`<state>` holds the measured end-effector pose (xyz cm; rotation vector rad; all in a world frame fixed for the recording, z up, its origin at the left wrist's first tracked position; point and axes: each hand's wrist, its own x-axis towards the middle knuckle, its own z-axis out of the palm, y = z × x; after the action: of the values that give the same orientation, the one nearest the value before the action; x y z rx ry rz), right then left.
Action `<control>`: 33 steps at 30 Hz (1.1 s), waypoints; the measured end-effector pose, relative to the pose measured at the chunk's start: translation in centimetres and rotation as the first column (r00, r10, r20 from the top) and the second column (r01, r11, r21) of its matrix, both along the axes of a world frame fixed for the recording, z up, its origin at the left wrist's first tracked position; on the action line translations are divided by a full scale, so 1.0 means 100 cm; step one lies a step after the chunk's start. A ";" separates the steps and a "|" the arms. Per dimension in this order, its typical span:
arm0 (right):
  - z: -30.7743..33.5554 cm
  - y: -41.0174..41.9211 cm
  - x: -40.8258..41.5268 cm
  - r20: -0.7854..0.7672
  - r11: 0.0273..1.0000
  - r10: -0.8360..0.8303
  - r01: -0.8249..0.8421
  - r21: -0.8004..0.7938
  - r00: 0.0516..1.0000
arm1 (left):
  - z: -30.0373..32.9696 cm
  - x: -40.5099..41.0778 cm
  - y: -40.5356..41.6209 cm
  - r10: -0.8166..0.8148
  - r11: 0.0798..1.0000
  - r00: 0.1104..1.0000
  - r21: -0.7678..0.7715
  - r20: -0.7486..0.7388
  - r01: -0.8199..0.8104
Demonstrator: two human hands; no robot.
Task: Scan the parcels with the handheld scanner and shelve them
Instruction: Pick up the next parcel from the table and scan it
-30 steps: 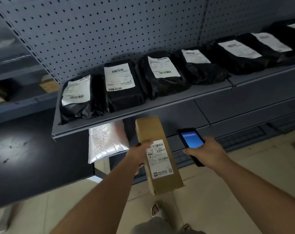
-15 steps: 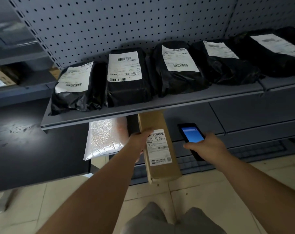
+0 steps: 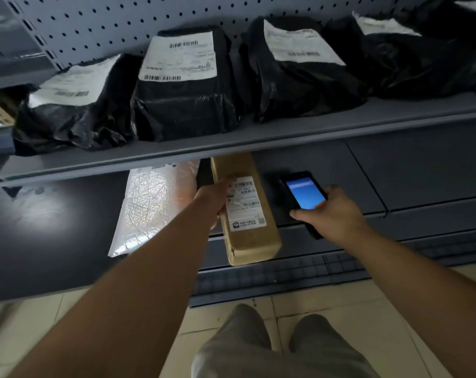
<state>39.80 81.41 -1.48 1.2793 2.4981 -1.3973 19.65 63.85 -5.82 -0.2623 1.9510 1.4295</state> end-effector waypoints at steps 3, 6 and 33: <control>-0.008 0.001 -0.007 -0.045 1.000 -0.020 0.020 0.015 0.999 | -0.006 -0.012 0.007 0.005 1.000 1.000 0.004 0.001 -0.005; -0.013 0.003 -0.014 -0.067 1.000 -0.025 0.026 0.015 0.997 | -0.011 -0.023 0.012 0.045 0.999 0.999 -0.001 0.011 -0.045; 0.044 0.004 0.028 0.043 0.995 0.097 -0.095 -0.040 0.994 | 0.100 0.040 -0.008 -0.145 0.925 0.925 -0.381 -0.351 0.001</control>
<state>42.59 81.77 2.90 1.1537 2.4557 -1.3729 23.61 63.08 4.19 -0.0847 2.5218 1.1032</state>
